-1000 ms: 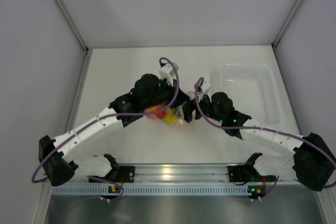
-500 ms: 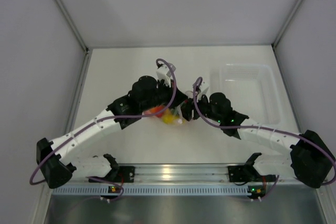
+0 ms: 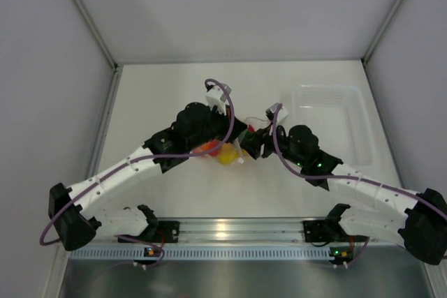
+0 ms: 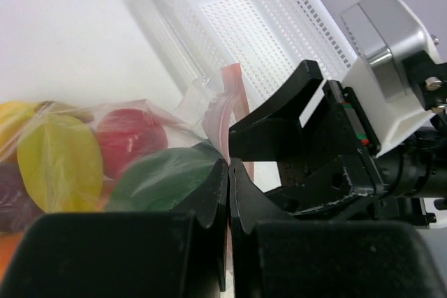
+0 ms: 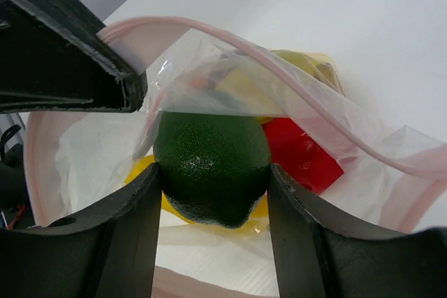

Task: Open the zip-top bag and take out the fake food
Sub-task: Pick up the fake fruit from the zipper food storage bag, then place the fake fruit in the bin, then pick up the fake fruit from the zipper food storage bag.

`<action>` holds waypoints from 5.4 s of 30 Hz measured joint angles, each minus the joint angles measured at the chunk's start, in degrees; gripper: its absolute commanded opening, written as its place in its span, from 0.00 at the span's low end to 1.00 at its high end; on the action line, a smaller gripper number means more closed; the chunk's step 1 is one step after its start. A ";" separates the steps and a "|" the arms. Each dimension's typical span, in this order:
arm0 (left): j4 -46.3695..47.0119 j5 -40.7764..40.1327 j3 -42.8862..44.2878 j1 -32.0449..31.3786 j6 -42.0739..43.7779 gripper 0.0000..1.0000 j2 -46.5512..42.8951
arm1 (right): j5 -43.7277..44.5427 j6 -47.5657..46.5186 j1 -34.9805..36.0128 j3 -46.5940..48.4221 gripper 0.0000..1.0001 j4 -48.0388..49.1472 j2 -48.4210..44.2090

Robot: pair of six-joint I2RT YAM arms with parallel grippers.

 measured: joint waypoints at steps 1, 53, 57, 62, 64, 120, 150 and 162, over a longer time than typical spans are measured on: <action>0.02 -0.42 -0.04 0.02 -0.02 0.00 0.04 | 0.39 0.00 0.11 0.00 0.32 -0.44 -0.50; 5.51 -7.13 -3.78 1.29 -4.02 0.00 1.01 | 17.44 -2.91 -38.01 21.57 0.36 -30.67 20.72; 5.49 -6.73 -3.78 1.84 -3.98 0.00 0.24 | 16.17 -2.95 -39.17 23.69 0.51 -29.27 27.65; 5.53 -5.62 -3.78 2.89 -3.80 0.00 -0.28 | 15.50 -2.51 -39.74 24.13 0.83 -27.96 29.77; 5.49 -5.01 -3.78 3.21 -3.78 0.00 -0.28 | 15.23 -2.67 -39.74 24.11 0.93 -27.67 29.70; 12.41 12.20 -4.02 3.78 -13.14 0.00 1.81 | 32.33 4.00 7.17 17.57 0.41 -38.40 -0.33; 16.46 7.63 -7.19 -1.44 -10.75 0.00 5.53 | 36.79 10.93 7.21 5.53 0.54 -36.50 1.81; 17.27 7.89 -8.72 -1.44 -11.04 0.00 4.07 | 35.04 13.77 6.12 1.86 0.57 -23.58 5.60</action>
